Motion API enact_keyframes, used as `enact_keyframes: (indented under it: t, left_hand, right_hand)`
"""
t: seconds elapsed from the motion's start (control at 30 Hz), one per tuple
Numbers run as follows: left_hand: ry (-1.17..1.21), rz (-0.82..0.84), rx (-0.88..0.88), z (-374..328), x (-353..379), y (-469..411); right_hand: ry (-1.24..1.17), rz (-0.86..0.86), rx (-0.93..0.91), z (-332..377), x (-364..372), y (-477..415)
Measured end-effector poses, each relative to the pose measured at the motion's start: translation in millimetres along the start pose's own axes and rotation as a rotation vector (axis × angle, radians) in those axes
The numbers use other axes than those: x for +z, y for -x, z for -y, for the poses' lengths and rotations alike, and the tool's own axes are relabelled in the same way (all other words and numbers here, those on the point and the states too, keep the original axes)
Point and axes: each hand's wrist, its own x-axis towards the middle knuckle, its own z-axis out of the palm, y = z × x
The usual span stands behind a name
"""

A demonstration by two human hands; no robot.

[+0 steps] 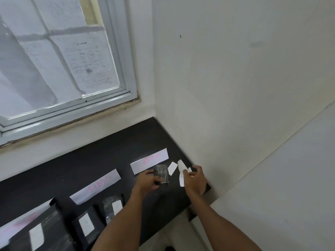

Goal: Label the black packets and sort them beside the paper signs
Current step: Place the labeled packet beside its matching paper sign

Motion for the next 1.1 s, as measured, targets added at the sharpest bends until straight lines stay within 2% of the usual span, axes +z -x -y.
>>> enact_keyframes:
  t: [0.17, 0.53, 0.73, 0.87, 1.1]
  left_hand:
    - [0.030, -0.022, 0.107, -6.6, -21.8, 23.2]
    - [0.099, 0.031, 0.234, -9.7, -92.4, 72.2]
    - [0.127, -0.104, 0.260, -7.0, -118.1, 91.3]
    - [0.209, -0.059, 0.255, -8.1, -134.2, 108.1]
    - [0.208, -0.009, 0.272, -4.2, -147.5, 117.6]
  right_hand:
    - [-0.206, 0.109, -0.057, 44.8, 25.5, 51.0]
    - [-0.190, 0.136, -0.119, 76.3, 39.3, 135.1]
    - [-0.239, 0.144, -0.210, 91.4, 42.5, 167.7]
    - [-0.184, 0.200, -0.262, 94.5, 42.9, 184.6]
    - [-0.168, 0.221, -0.283, 90.4, 47.0, 200.0]
